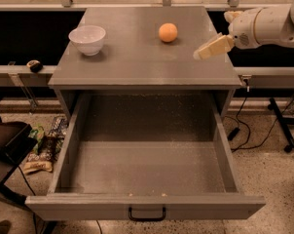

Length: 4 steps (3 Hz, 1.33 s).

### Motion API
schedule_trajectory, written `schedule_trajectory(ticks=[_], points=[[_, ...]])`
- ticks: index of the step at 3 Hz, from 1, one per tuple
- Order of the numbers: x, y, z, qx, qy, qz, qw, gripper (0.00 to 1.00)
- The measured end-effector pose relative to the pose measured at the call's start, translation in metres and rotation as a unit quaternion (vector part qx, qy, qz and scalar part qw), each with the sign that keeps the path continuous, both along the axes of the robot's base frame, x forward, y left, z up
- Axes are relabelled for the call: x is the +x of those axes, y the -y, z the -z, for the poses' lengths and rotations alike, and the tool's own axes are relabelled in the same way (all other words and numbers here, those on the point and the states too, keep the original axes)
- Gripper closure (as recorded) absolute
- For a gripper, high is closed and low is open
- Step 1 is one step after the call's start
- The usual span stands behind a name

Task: Place orange into top drawer

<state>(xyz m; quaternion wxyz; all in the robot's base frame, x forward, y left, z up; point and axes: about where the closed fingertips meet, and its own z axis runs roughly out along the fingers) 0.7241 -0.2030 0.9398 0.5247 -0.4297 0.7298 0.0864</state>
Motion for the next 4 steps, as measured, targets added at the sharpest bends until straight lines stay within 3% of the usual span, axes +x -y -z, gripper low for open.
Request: schedule_trajectory(ticks=[1, 2, 4], points=[[0.048, -0.022, 0.032, 0.039, -0.019, -0.002, 0.9991, 0.00], [0.100, -0.052, 0.053, 0.068, -0.022, -0.008, 0.9974, 0.00], [0.165, -0.102, 0.064, 0.111, -0.007, 0.002, 0.9938, 0.00]])
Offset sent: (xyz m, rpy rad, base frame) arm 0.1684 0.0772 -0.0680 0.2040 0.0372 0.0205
